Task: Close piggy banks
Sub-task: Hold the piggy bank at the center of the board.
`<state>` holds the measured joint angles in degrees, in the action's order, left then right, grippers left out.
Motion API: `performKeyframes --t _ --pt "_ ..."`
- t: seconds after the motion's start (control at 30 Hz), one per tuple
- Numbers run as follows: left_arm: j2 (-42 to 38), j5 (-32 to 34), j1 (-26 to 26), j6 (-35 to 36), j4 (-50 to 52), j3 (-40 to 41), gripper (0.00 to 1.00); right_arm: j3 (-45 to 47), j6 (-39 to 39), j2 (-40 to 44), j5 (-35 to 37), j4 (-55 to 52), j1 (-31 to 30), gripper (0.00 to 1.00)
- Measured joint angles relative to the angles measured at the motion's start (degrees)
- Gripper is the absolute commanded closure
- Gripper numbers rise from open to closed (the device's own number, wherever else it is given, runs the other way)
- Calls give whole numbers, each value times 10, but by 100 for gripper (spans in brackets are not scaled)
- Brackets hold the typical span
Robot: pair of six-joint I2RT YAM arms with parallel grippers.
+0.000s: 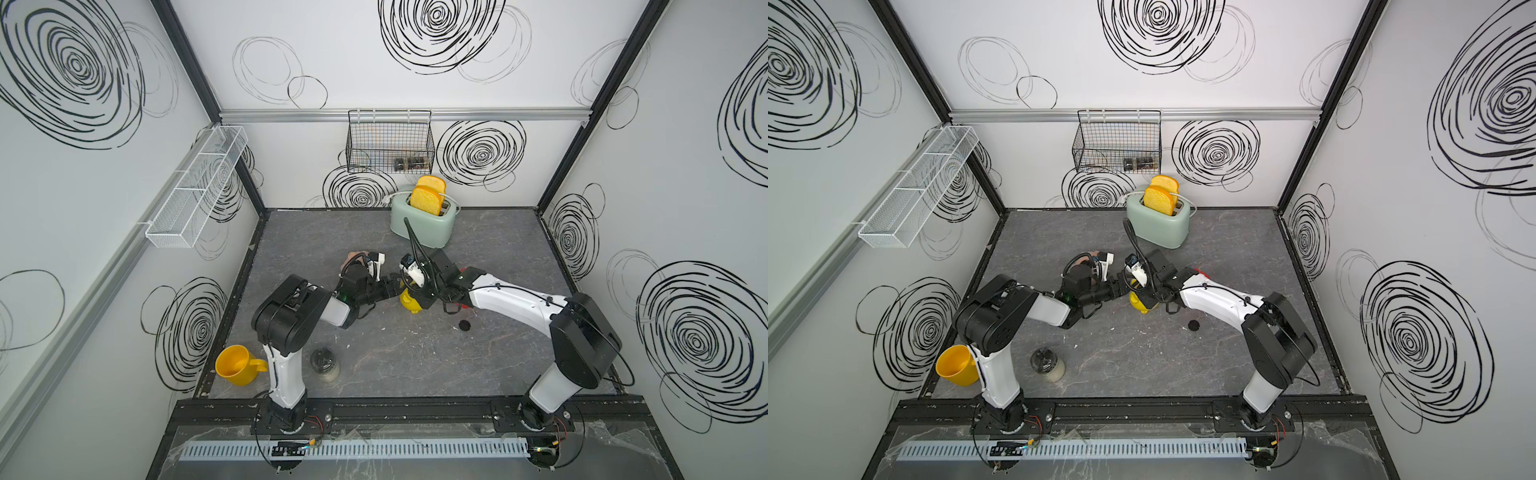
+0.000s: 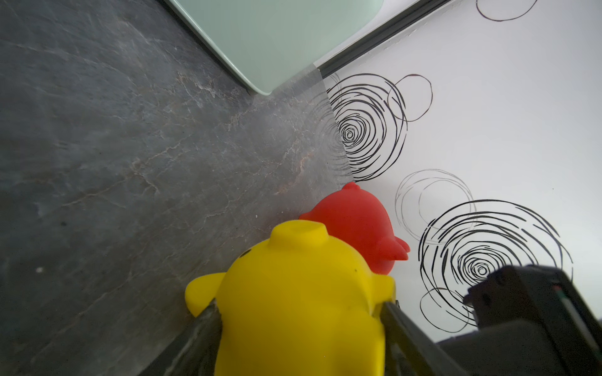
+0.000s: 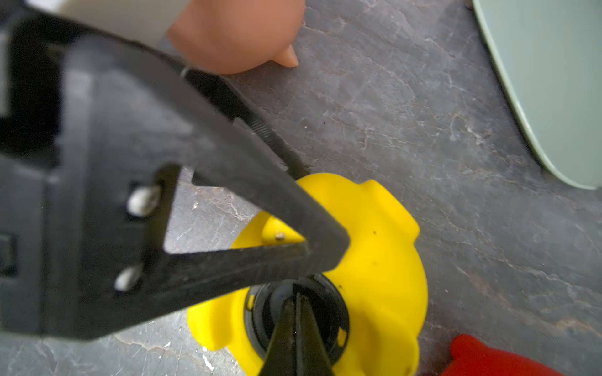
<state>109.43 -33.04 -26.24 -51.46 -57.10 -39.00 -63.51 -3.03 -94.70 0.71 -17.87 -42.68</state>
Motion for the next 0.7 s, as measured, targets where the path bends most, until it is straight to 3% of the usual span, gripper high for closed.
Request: performKeyframes --t 0.7 --pt "3 -7 0 0 -9 5 21 -24 120 -14 25 -28 -3 100"
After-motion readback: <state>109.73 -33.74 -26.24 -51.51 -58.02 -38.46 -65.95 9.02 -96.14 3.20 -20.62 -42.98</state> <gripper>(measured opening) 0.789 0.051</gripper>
